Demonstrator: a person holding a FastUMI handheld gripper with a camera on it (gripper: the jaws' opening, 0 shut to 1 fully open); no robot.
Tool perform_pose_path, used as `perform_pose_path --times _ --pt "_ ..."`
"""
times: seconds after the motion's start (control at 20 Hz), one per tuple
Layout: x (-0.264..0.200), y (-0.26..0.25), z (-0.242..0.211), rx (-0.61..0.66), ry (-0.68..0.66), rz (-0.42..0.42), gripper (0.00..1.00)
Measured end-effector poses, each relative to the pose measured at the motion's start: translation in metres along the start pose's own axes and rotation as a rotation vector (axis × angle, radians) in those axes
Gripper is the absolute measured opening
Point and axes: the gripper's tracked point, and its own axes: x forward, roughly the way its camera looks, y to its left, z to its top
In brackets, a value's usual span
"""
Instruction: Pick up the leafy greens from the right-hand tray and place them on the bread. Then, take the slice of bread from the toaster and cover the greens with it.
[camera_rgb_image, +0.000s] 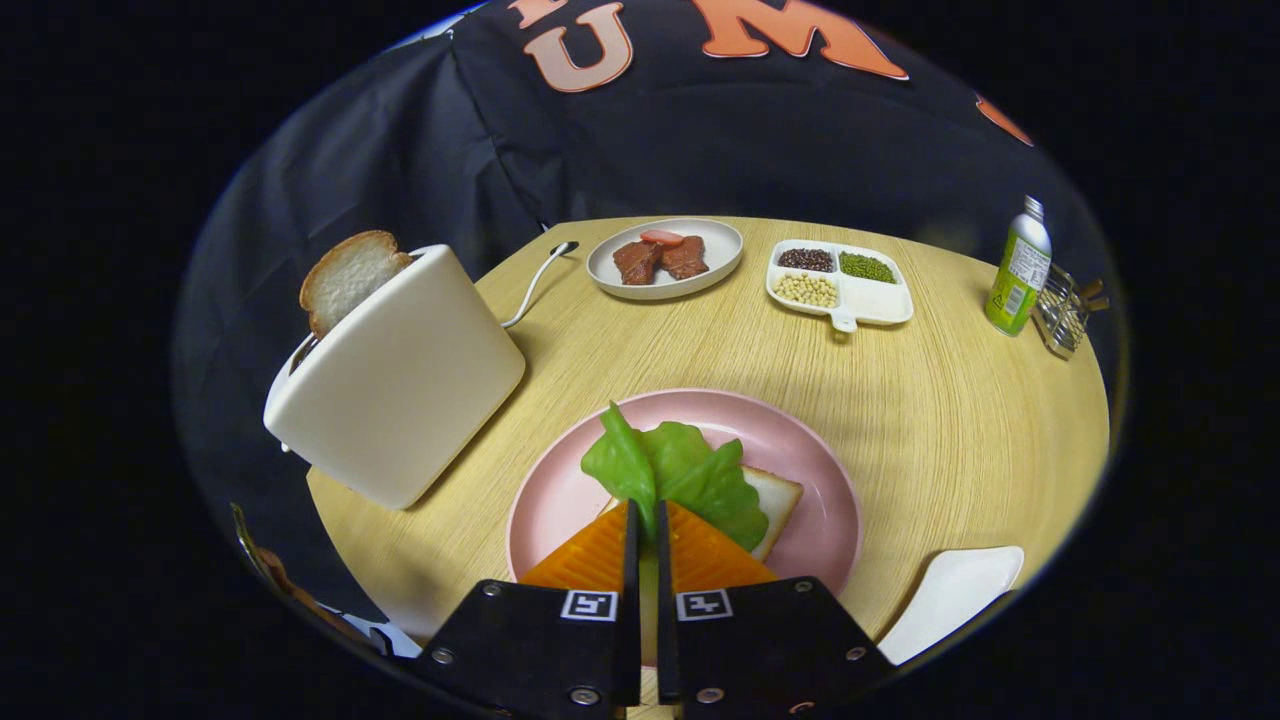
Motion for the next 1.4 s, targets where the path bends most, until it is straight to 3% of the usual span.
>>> perform_pose_path --times 0.2,0.6,0.8,1.05,1.4 --pt "-0.004 -0.002 0.005 0.009 -0.02 -0.018 0.16" --pt "-0.034 0.001 0.049 0.062 -0.162 -0.01 0.44" --pt "-0.058 0.011 0.086 0.001 -0.281 -0.032 0.6" --pt "-0.082 0.048 0.125 -0.093 -0.406 -0.011 0.88" --pt "-0.084 0.08 0.142 -0.125 -0.426 0.024 0.93"
